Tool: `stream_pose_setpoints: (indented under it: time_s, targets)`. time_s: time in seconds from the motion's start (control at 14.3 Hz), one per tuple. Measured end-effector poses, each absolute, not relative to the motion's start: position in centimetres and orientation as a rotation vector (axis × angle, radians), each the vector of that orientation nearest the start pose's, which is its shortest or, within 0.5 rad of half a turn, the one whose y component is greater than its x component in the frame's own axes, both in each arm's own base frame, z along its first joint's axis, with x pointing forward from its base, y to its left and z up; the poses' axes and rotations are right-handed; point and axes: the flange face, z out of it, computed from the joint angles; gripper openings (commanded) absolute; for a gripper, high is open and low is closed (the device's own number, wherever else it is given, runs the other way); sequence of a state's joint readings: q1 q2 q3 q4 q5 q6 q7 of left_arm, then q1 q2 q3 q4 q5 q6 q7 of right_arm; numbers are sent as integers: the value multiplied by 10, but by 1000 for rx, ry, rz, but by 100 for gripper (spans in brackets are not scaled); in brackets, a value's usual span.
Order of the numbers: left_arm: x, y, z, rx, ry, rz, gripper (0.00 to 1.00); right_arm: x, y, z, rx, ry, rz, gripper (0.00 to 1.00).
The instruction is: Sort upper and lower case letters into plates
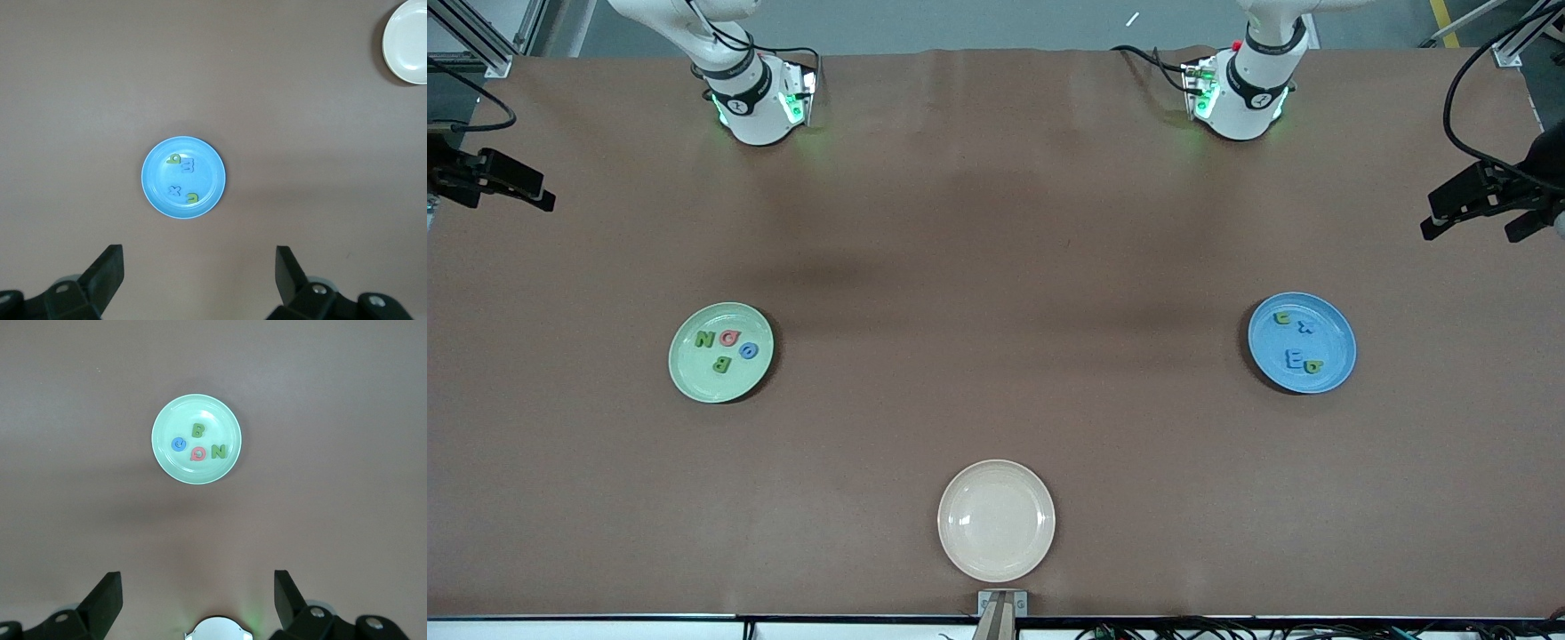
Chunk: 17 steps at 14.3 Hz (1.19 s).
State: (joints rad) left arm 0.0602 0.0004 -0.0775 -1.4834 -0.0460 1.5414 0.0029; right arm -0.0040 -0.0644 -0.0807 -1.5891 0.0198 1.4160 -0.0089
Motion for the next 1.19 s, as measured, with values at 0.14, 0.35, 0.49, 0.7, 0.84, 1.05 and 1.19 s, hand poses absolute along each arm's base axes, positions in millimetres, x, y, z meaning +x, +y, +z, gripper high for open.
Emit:
stream_pose_setpoints:
  time_s: [0.14, 0.35, 0.49, 0.7, 0.84, 1.05, 1.19]
  targets:
    - [551, -15, 664, -3186, 36, -90, 100, 514, -43, 641, -3105, 114, 156, 100]
    - [551, -14, 661, -3187, 34, -80, 100, 515, -43, 642, -3107, 114, 138, 100]
    - [551, -14, 661, -3187, 34, -79, 100, 516, -43, 643, -3108, 115, 124, 100]
    - [551, -14, 660, -3187, 34, -71, 100, 516, -44, 644, -3109, 115, 108, 100]
    - [550, -14, 658, -3187, 34, -52, 100, 516, -44, 645, -3109, 114, 102, 100]
    - [547, -14, 654, -3187, 35, -1, 100, 517, -44, 646, -3110, 71, 90, 100]
    - [546, -14, 653, -3187, 36, 13, 100, 517, -44, 646, -3111, 35, 82, 100]
